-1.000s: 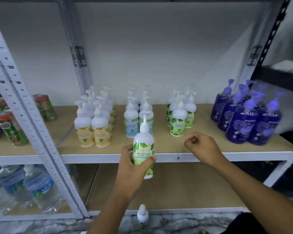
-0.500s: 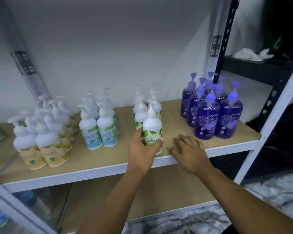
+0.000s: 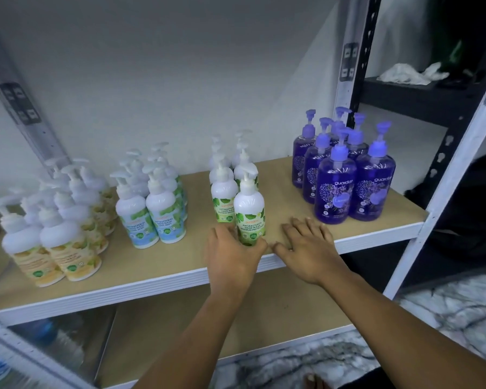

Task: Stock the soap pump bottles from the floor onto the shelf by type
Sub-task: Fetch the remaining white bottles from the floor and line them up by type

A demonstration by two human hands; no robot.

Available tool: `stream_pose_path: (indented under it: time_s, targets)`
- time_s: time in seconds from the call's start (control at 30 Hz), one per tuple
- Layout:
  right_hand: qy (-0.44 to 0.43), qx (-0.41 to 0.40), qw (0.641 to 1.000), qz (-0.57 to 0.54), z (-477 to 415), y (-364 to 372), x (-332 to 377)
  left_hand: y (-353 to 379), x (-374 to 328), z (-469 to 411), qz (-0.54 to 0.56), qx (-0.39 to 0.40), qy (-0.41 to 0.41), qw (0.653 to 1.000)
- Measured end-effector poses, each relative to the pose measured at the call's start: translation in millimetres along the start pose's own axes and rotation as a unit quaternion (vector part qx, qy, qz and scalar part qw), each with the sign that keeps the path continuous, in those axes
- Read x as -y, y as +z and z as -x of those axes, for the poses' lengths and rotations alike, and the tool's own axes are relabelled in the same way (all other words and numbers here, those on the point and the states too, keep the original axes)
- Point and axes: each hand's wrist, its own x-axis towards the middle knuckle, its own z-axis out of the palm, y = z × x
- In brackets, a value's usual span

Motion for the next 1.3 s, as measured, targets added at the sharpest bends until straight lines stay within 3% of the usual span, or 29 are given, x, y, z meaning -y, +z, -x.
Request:
stream_pose_path:
  time_s: [0.43,0.7,1.3]
  targets:
    - [0.005,0.003,1.0,-0.017,0,0,0,32,-23,-22,-0.137,-0.041,-0.059,0.988]
    - [0.002,-0.007,1.0,-0.017,-1,2,-2,47,-24,-25,-0.144,-0.076,-0.057,0.985]
    - [-0.004,-0.015,1.0,-0.023,0,1,-3,54,-21,-31,-0.186,-0.076,-0.066,0.978]
